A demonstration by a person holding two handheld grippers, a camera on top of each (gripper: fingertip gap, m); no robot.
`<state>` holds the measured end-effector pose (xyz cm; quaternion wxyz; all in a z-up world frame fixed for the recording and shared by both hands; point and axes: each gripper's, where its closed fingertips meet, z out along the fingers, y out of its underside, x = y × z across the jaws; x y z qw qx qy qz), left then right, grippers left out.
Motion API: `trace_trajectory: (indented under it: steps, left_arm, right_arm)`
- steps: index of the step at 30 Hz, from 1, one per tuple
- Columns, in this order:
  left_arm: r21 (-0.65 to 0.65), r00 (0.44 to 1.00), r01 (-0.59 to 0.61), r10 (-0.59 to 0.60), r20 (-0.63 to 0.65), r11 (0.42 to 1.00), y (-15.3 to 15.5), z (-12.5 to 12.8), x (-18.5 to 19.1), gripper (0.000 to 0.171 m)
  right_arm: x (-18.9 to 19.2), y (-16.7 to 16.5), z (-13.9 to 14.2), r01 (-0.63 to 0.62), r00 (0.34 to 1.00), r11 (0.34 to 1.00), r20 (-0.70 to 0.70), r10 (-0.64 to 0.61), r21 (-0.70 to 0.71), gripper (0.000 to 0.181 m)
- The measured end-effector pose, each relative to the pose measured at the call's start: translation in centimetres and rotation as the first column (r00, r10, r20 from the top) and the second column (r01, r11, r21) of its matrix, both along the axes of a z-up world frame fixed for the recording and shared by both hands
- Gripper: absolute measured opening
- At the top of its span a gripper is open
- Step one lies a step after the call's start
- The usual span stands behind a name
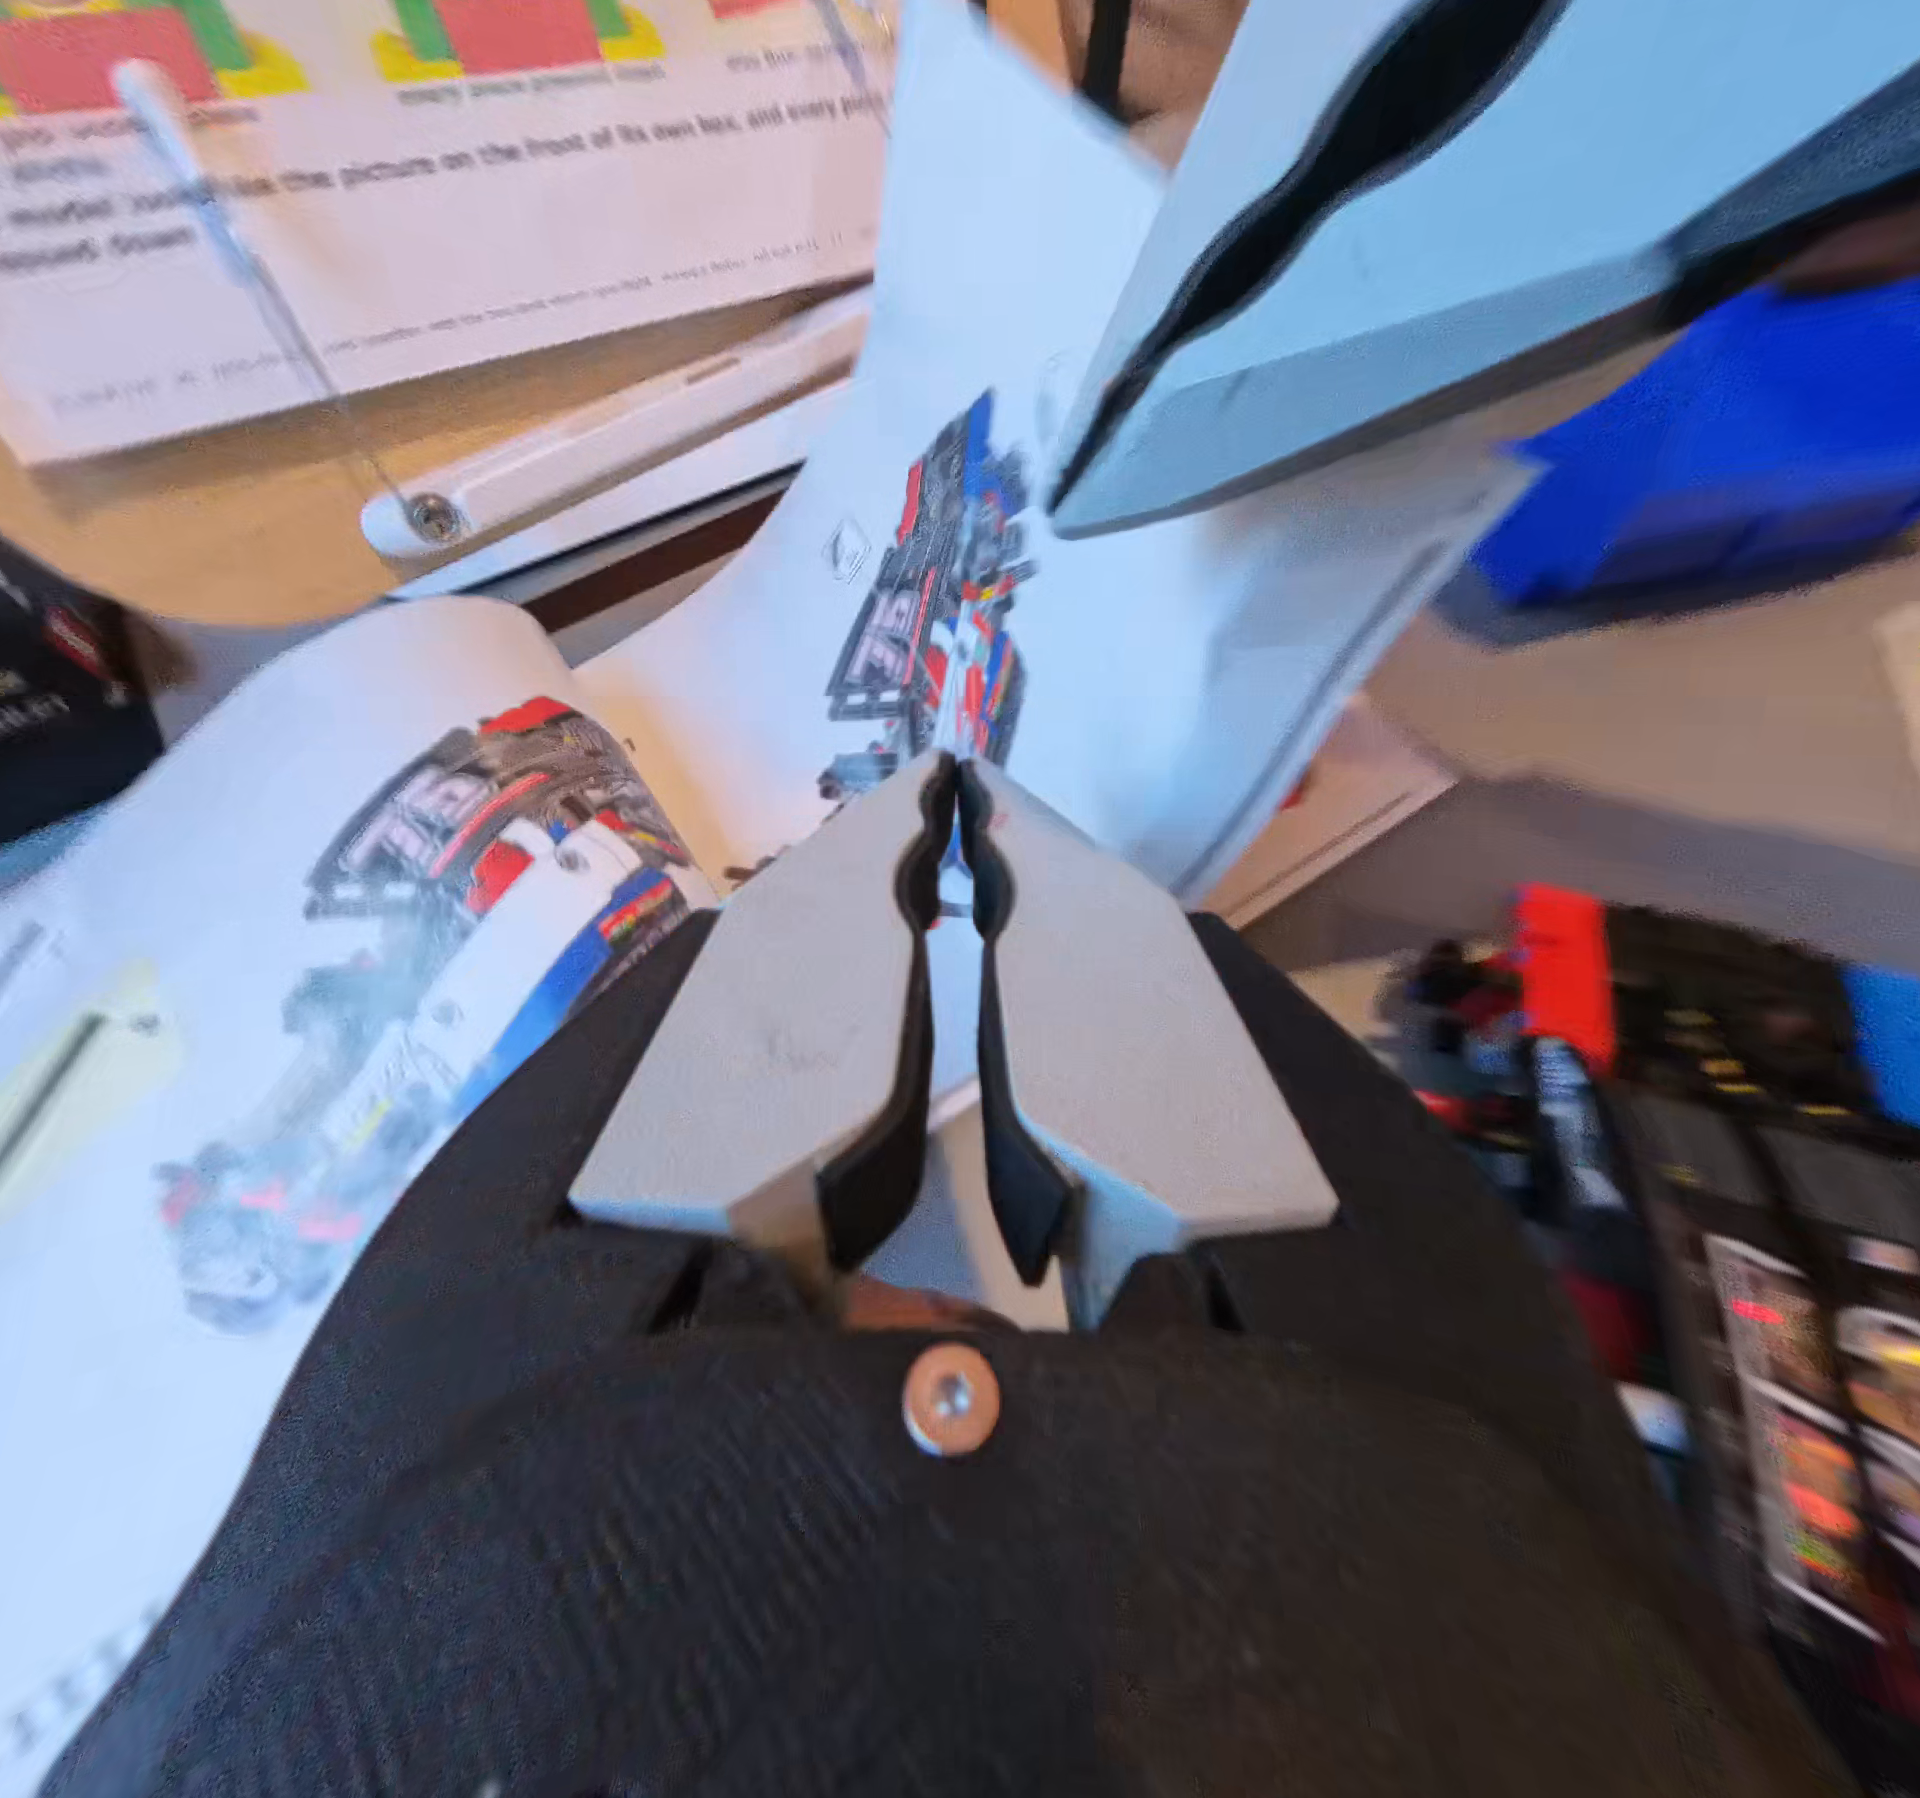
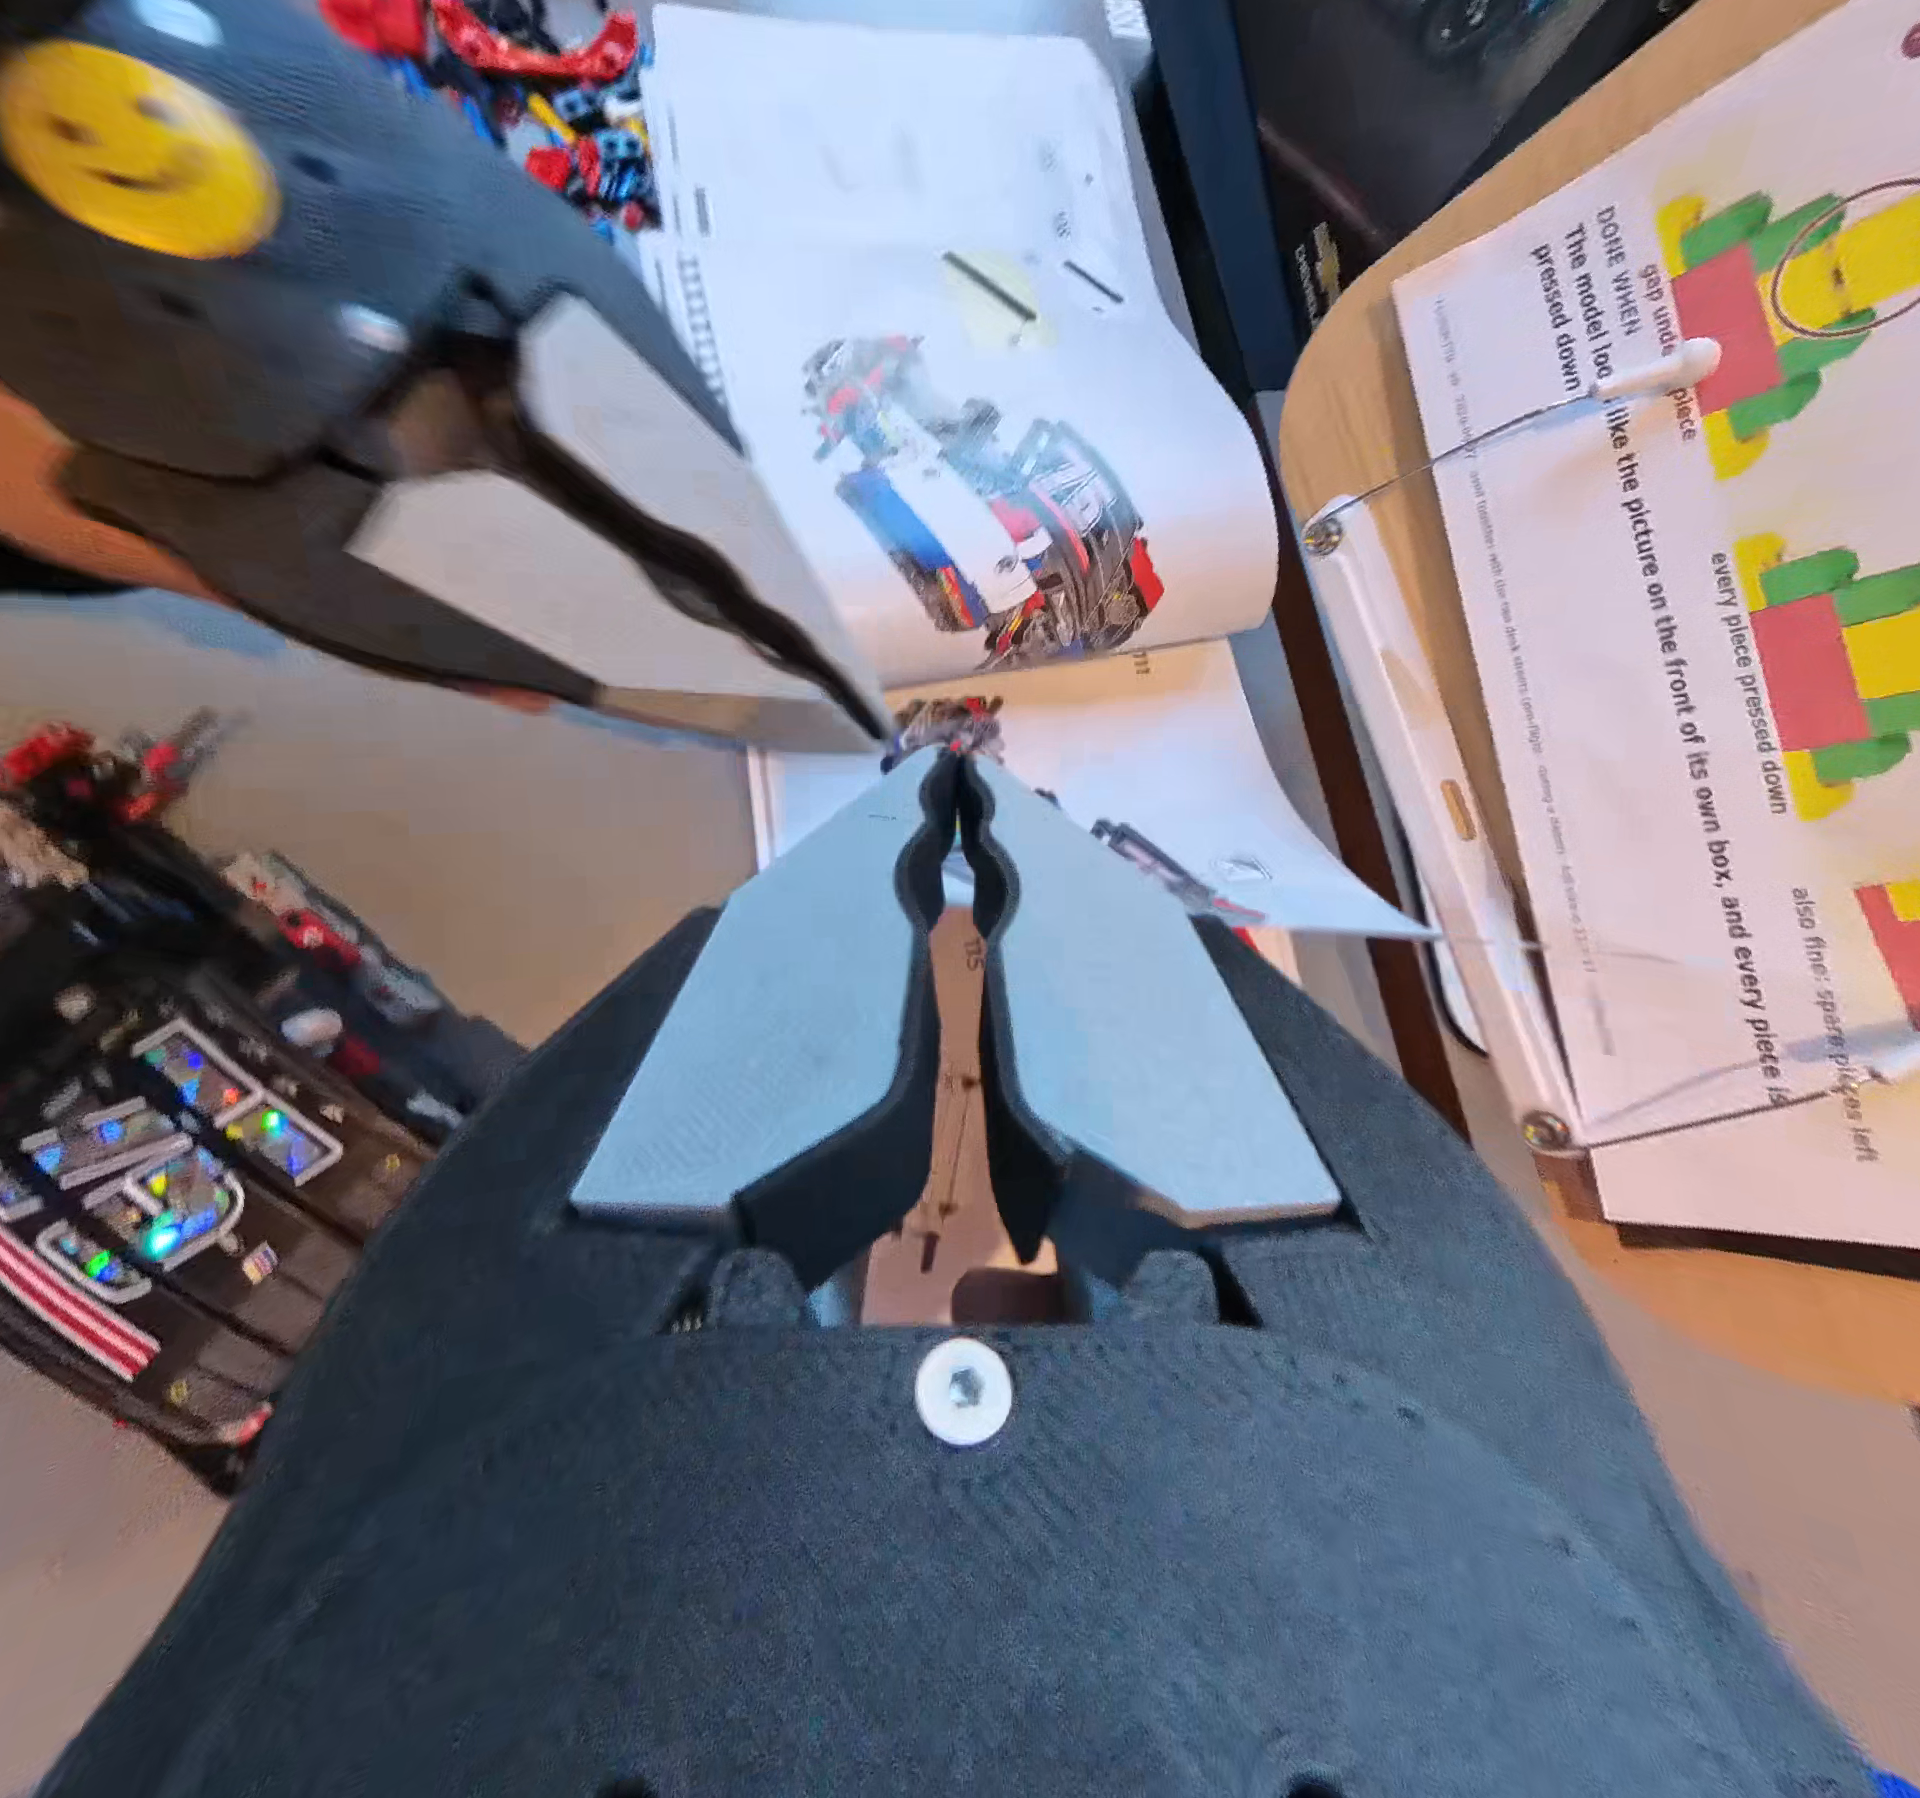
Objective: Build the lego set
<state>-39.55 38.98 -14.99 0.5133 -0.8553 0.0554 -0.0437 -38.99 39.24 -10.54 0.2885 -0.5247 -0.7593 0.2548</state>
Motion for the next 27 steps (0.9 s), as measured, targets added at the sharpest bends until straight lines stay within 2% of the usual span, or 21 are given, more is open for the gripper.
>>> trace_trajectory:
  steps: [2,3,5,6,7,8,9,10,11,12,13,15,18,20,21,23,24,27]
  left_arm:
    - [0.051,0.995,-0.017,0.012,0.098,0.999,-1.8,2.3,-0.3,0.000]
    - [0.049,0.996,0.003,-0.007,0.093,0.999,-2.6,2.9,-0.1,0.000]
    - [-0.012,1.000,0.016,-0.016,0.025,1.000,-3.0,2.0,0.2,0.004]
    - [-0.054,1.000,0.003,-0.004,-0.013,0.999,-2.7,1.0,0.1,0.060]
    - [-0.106,0.999,-0.014,0.011,-0.030,0.994,-2.1,-0.3,0.2,0.098]
    - [-0.152,1.000,-0.003,-0.001,-0.026,0.988,-1.6,-1.6,0.9,0.094]
    - [-0.162,1.000,0.014,-0.015,-0.004,0.987,-0.8,-2.4,1.9,0.102]
    - [-0.169,1.000,0.013,-0.012,0.006,0.986,-0.1,-3.2,2.6,0.103]
    - [-0.152,1.000,-0.018,0.015,-0.020,0.988,0.7,-3.7,2.4,0.093]
    - [-0.101,0.995,-0.079,0.072,-0.069,0.992,1.3,-3.5,1.3,0.051]
    - [-0.045,0.985,-0.139,0.134,-0.106,0.989,1.7,-3.0,0.0,0.000]
    - [-0.024,0.976,-0.199,0.196,-0.099,0.980,1.3,-2.6,-2.2,0.000]
    - [0.057,0.952,-0.297,0.300,-0.062,0.953,-1.6,-0.1,-7.5,0.000]
    - [0.052,0.926,-0.377,0.378,-0.003,0.925,-4.5,0.7,-12.2,0.000]
    - [0.038,0.906,-0.423,0.423,0.009,0.905,-6.0,0.9,-14.8,0.000]
    - [-0.033,0.865,-0.499,0.500,0.045,0.866,-8.7,0.0,-19.5,0.005]
    - [-0.109,0.851,-0.509,0.518,0.084,0.854,-9.7,-1.1,-20.8,0.015]
    - [-0.189,0.795,-0.577,0.599,0.098,0.795,-12.6,-3.2,-24.2,0.019]
  right_arm:
    - [-1.2,0.2,0.1,0.020,1.000,0.999,0.006,-0.019,-0.045,0.000]
    - [-1.6,0.1,0.1,0.021,1.000,0.998,0.014,-0.020,-0.058,0.000]
    - [-2.2,0.9,-0.3,0.050,0.998,0.998,0.030,-0.049,-0.023,0.000]
    - [-2.4,1.3,-0.5,0.061,0.998,0.998,0.029,-0.061,-0.009,0.000]
    - [-2.6,1.5,-0.7,0.069,0.997,0.997,0.028,-0.068,-0.026,0.000]
    - [-3.0,1.6,-0.6,0.083,0.996,0.995,0.024,-0.082,-0.059,0.000]
    - [-3.4,1.7,-0.4,0.093,0.996,0.991,0.017,-0.092,-0.097,0.000]
    - [-3.9,1.5,-0.1,0.092,0.996,0.986,0.006,-0.092,-0.137,0.000]
    - [-4.4,1.3,0.1,0.088,0.996,0.982,0.002,-0.089,-0.166,0.000]
    - [-4.8,1.1,0.2,0.088,0.996,0.980,0.005,-0.088,-0.180,0.000]
    - [-5.0,1.0,0.3,0.089,0.996,0.980,0.005,-0.090,-0.179,0.000]
    - [-4.7,1.0,1.1,0.094,0.994,0.980,-0.031,-0.101,-0.172,0.002]
    - [-2.6,1.2,4.6,0.106,0.975,0.959,-0.162,-0.152,-0.262,0.033]
    - [-0.7,0.9,6.4,0.066,0.954,0.926,-0.249,-0.168,-0.372,0.026]
    - [0.0,0.5,6.0,0.042,0.953,0.908,-0.255,-0.161,-0.417,0.021]
    - [0.6,-0.1,1.9,0.073,0.980,0.890,-0.132,-0.147,-0.449,0.028]
    - [0.6,-0.3,-1.1,0.113,0.989,0.897,-0.035,-0.141,-0.427,0.033]
    - [-1.8,-1.6,-7.7,0.165,0.981,0.930,0.155,-0.119,-0.329,0.029]
